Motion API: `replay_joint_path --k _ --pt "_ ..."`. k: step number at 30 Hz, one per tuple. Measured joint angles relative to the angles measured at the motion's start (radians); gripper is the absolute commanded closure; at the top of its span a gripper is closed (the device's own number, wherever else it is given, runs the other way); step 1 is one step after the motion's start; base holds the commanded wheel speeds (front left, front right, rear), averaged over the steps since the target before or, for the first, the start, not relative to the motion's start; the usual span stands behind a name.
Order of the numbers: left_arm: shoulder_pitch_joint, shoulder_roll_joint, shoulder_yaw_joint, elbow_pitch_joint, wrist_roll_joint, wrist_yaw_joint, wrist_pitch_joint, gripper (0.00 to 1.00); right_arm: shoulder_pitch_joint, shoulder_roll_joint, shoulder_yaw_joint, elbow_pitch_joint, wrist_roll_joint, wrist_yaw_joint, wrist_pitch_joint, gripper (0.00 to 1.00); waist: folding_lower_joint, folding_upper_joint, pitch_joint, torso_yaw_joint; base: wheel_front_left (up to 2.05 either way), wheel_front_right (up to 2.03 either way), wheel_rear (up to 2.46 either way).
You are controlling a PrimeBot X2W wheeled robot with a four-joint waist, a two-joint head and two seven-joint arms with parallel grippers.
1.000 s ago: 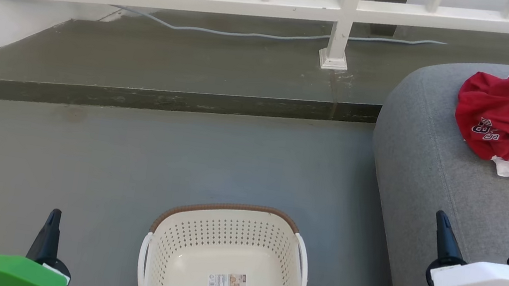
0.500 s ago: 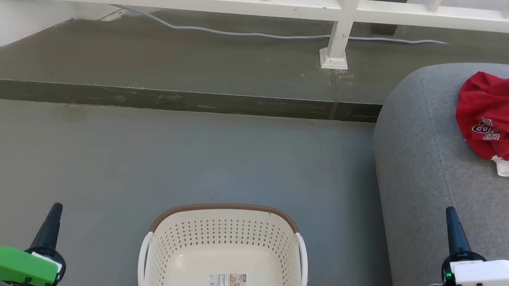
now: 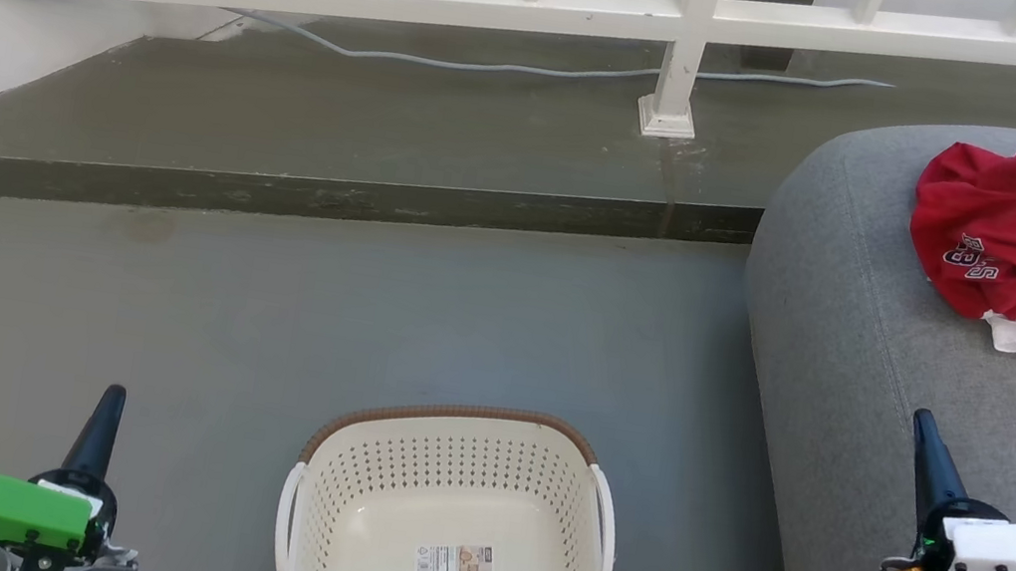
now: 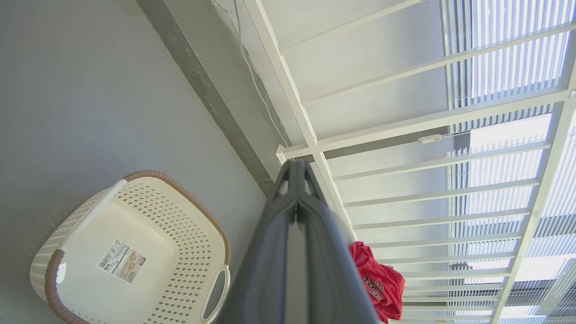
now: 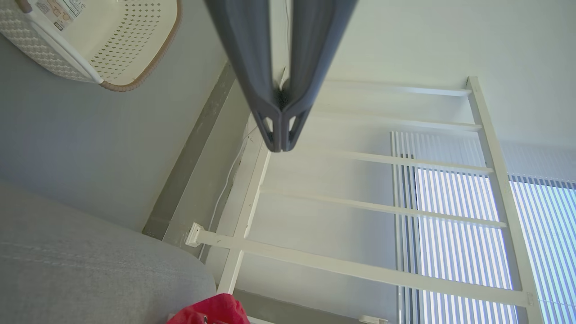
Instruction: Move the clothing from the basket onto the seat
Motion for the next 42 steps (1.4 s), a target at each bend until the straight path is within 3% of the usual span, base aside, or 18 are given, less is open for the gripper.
replay_joint_path --k 19,42 --pt "-0.058 -0.025 0.042 0.058 -0.220 -0.044 0.054 1.00 -0.016 0.000 -0.058 -0.006 0.247 0.015 0.060 1.00 0.0000 0.0000 0.002 0.001 0.00 0.00 0.00" --pt "-0.064 -0.027 0.048 0.072 -0.229 -0.053 0.061 1.00 -0.016 0.000 -0.061 -0.007 0.247 0.018 0.063 1.00 0.0000 0.0000 0.001 0.001 0.00 0.00 0.00"
